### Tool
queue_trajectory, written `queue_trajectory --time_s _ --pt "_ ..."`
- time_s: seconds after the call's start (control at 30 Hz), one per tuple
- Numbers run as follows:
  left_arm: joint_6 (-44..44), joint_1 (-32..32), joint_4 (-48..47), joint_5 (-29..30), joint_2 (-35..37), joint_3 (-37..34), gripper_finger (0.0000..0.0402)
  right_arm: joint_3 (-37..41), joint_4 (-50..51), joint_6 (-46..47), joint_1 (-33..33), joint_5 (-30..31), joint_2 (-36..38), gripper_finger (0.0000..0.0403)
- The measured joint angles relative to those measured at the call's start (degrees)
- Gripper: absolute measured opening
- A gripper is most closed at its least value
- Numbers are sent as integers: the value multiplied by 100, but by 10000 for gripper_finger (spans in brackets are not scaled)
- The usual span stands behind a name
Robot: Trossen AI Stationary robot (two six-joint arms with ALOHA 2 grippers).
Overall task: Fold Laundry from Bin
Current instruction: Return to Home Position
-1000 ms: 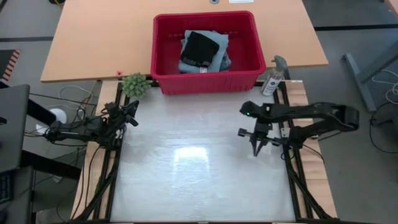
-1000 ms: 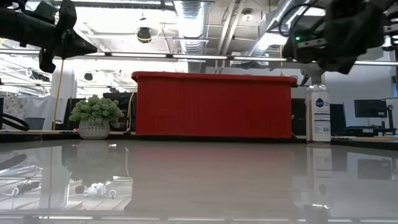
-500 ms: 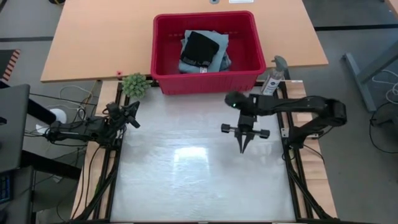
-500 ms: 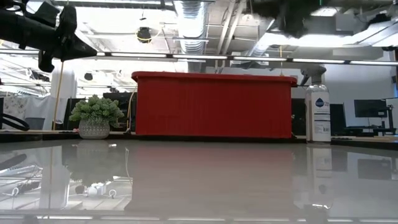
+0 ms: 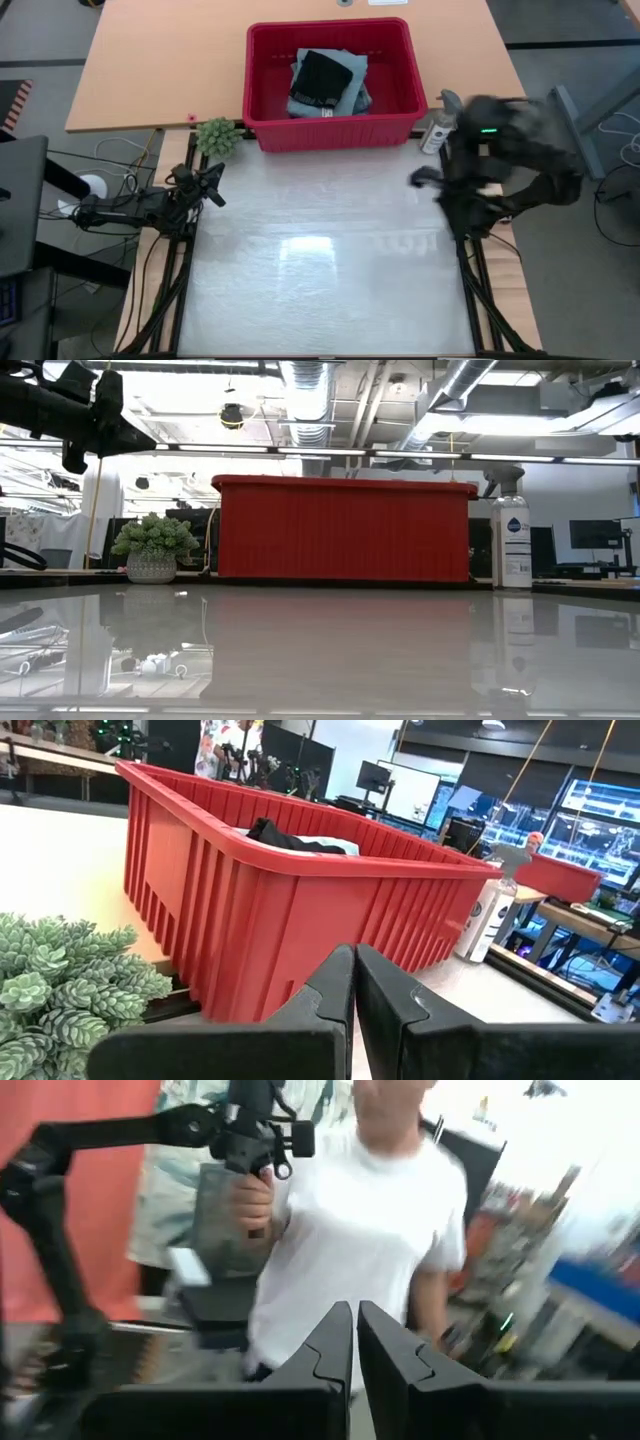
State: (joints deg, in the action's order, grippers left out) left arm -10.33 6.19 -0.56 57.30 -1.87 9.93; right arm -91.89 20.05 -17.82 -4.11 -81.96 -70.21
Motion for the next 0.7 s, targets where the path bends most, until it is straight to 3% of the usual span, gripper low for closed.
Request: queue_trajectory --time_s 0.17,0.3,0.37,0.53,0.57,0.7 --pt "-4 0 7 -4 0 0 0 -1112 -359 388 811 1735 246 48" --pt "-70 -1 34 -11 0 0 0 -1711 -773 1740 1524 4385 295 48" --pt "-144 -2 45 -8 0 0 0 -1894 -450 2097 1786 5358 295 48" --pt "-308 -2 -1 -56 0 0 0 -1768 1127 1255 2306 6144 376 48" --pt "-437 -2 4 -177 0 0 0 -1629 1148 1131 2437 6619 432 48" --pt "-528 0 0 -770 0 0 0 -868 1111 1524 2800 9506 750 48"
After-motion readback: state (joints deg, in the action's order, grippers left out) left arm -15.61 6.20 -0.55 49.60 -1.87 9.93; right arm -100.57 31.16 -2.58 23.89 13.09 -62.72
